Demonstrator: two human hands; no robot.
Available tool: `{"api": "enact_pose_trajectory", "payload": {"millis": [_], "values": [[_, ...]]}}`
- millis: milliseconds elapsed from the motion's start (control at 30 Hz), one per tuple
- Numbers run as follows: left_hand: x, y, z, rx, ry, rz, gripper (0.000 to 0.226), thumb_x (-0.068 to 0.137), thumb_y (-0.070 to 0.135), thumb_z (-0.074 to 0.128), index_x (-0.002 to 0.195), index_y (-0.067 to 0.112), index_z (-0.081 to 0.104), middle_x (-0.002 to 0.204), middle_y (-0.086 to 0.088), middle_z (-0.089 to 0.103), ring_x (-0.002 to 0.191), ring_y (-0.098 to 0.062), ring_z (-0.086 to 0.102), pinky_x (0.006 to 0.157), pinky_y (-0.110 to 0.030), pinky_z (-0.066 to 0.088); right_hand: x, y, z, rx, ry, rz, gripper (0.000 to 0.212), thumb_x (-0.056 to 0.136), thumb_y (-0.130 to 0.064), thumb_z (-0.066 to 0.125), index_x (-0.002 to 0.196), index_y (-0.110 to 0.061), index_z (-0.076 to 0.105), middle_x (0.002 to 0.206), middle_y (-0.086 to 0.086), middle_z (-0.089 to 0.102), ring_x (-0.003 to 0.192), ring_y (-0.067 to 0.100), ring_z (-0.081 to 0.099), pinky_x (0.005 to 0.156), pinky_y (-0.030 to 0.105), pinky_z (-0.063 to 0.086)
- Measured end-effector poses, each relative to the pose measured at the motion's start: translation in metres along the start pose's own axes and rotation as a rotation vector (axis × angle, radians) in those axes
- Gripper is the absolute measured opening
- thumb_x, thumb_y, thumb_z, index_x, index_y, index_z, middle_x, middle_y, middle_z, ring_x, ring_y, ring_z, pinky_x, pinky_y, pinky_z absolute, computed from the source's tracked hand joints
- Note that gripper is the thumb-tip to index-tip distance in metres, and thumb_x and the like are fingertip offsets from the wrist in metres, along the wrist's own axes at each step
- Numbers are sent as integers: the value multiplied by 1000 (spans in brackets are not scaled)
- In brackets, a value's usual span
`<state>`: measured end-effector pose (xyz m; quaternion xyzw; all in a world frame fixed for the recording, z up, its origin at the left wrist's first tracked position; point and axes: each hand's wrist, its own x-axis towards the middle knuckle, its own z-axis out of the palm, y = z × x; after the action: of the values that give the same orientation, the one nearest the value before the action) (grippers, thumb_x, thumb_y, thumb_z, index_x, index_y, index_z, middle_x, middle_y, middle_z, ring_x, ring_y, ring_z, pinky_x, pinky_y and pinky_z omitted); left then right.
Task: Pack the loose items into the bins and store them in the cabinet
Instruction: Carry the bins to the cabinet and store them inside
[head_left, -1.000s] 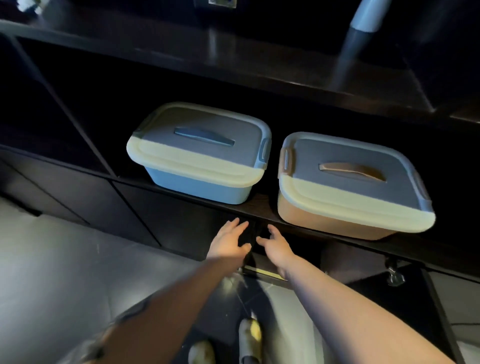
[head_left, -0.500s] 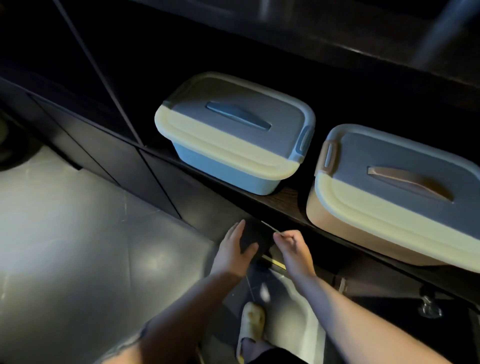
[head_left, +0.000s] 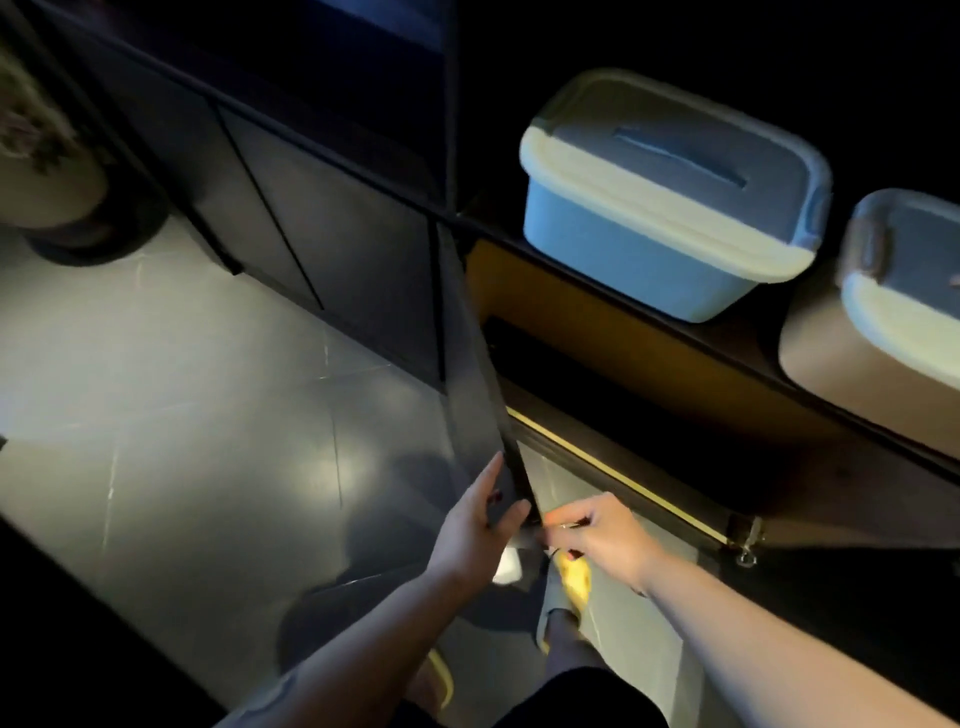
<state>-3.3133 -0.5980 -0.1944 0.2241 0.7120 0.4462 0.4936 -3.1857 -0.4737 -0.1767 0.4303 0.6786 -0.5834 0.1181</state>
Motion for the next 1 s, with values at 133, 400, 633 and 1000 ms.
{"api": "enact_pose_trajectory", "payload": {"millis": [133, 400, 633, 1000], "values": [[-31, -28, -58, -135, 72, -31, 57, 93, 20, 57, 143, 32, 33, 134, 10, 52, 123, -6, 50, 101, -29, 46, 8, -30, 85, 53, -70, -8, 14, 85, -17, 71, 98, -17, 76, 89, -5, 74, 80, 7, 67, 68, 13, 47], [-55, -52, -169, -189, 410, -7, 22, 89, 12, 62, 111, 13, 68, 99, 0, 73, 96, -9, 68, 86, -26, 54, 39, -104, 207, 143, 42, -77, 14, 82, -23, 74, 95, -18, 72, 88, -7, 74, 91, 9, 68, 80, 21, 53], [-41, -53, -228, -47, 551, -44, 16, 89, 14, 63, 100, 14, 73, 88, 2, 74, 82, -6, 68, 70, -13, 50, 74, -152, 255, -35, 149, 4, 24, 83, -36, 68, 102, -21, 69, 95, -2, 69, 89, 15, 64, 70, 26, 49], [-17, 45, -177, 290, 477, 421, 35, 85, 2, 60, 101, 33, 60, 101, 17, 56, 97, 2, 56, 84, -14, 43, 41, -118, 107, -248, 221, -171, 44, 88, -41, 64, 130, -39, 51, 106, -5, 63, 99, 7, 60, 79, 20, 41]]}}
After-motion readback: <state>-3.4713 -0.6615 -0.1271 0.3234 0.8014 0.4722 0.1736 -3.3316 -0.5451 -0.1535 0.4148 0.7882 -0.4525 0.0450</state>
